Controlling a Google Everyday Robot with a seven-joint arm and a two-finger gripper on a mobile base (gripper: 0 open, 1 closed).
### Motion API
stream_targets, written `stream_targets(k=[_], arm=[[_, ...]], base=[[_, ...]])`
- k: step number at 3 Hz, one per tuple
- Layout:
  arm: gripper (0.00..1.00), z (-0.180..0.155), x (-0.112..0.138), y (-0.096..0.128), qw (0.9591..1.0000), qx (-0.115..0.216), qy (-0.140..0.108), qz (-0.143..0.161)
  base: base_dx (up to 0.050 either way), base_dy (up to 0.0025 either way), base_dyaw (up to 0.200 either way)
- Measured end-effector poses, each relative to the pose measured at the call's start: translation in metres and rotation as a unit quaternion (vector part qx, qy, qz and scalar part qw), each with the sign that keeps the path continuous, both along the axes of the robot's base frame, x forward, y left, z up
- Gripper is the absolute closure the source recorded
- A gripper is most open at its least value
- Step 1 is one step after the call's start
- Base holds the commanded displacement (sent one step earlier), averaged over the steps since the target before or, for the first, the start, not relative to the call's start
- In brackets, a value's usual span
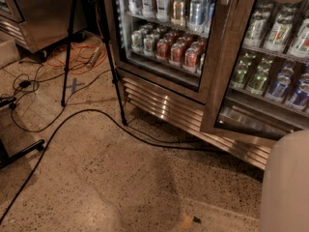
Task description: Close right fridge door
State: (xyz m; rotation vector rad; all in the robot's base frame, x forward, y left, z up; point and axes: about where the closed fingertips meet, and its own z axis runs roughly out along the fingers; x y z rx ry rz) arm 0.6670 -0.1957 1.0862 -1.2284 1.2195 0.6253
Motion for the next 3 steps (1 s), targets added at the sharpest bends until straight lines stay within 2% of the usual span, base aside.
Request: stream_targets(k=[2,3], arm=[[0.00,0.0000,0.0000,0.0000,1.0000,0.000,0.000,0.000],[0.00,0.0000,0.0001,0.0002,1.0000,0.000,0.000,0.000]], base=[[0.049,-0.00001,0.000],[0.041,-0.00234,-0.114]])
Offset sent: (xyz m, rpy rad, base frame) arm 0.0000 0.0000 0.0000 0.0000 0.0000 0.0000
